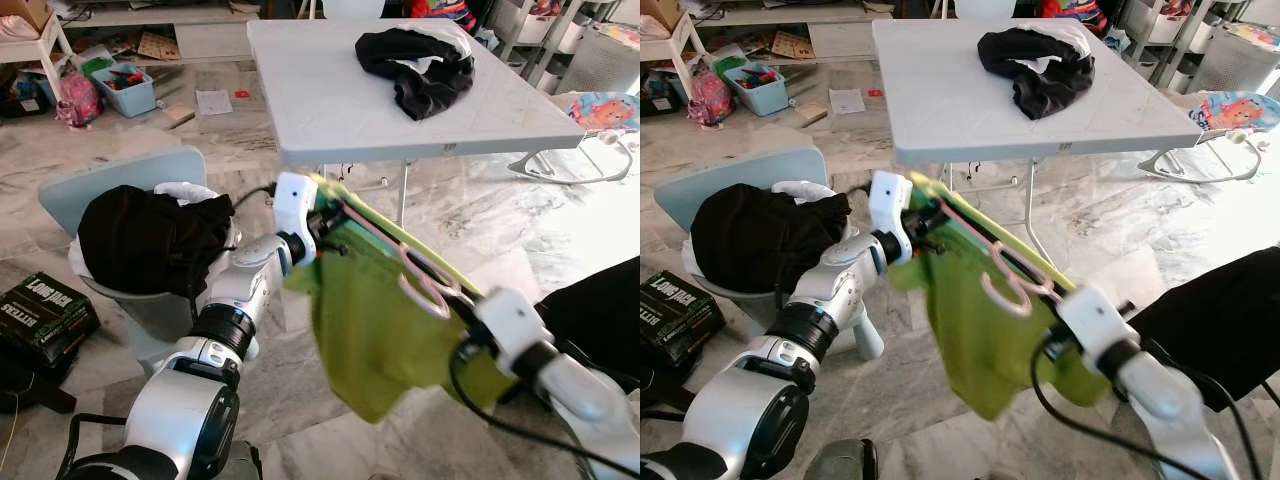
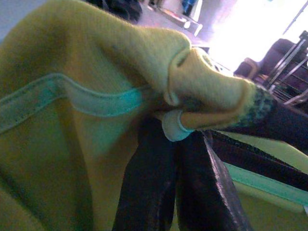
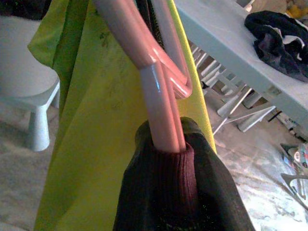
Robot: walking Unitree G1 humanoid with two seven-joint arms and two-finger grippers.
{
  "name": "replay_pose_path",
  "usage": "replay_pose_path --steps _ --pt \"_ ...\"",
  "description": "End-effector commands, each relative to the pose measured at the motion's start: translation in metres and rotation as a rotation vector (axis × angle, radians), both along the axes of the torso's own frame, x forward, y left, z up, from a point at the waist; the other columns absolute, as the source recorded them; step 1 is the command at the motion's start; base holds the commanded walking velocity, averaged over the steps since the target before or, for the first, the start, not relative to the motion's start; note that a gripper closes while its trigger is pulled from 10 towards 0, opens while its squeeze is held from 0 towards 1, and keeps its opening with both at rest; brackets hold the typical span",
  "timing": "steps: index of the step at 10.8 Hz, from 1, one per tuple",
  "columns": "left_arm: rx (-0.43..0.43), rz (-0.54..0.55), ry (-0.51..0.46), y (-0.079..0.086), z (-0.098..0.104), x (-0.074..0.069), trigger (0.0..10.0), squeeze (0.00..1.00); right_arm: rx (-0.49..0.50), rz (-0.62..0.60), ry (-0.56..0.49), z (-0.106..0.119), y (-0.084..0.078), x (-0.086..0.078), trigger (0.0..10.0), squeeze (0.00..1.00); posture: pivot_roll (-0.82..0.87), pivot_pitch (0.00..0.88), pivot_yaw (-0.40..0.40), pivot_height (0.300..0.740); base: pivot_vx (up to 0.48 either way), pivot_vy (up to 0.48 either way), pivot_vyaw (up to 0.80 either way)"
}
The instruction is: Hang hanger
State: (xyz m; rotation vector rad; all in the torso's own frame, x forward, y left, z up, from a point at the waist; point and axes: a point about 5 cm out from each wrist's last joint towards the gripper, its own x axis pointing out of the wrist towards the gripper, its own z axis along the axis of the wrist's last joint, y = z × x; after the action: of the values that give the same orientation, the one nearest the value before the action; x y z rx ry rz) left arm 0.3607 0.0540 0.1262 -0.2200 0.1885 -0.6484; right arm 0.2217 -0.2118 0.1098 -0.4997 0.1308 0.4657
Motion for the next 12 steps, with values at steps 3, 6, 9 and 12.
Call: replay_pose_path --steps 3,6,9,12 --pt "0.1 0.224 -0.054 0.041 -0.004 0.005 0.0 0.0 0.074 -0.054 0.027 0.01 0.013 0.015 10.0 0.0 -0.15 0.0 -0.046 0.74 0.0 0.0 0.0" --pt "0.082 0.182 -0.065 0.026 -0.007 -0.004 0.0 0.0 0.027 -0.001 0.074 0.001 0.029 0.02 10.0 0.0 -0.14 0.0 -0.05 0.74 0.0 0.0 0.0" --pt "0.022 0.172 -0.097 0.022 0.002 -0.003 0.0 0.0 0.07 0.005 0.113 -0.005 0.049 0.024 10.0 0.0 -0.14 0.0 -0.048 0.74 0.0 0.0 0.0" --pt "0.021 0.145 -0.081 0.016 -0.001 -0.006 0.0 0.0 0.141 -0.003 0.145 -0.012 0.071 0.024 10.0 0.0 -0.14 0.0 -0.05 0.74 0.0 0.0 0.0"
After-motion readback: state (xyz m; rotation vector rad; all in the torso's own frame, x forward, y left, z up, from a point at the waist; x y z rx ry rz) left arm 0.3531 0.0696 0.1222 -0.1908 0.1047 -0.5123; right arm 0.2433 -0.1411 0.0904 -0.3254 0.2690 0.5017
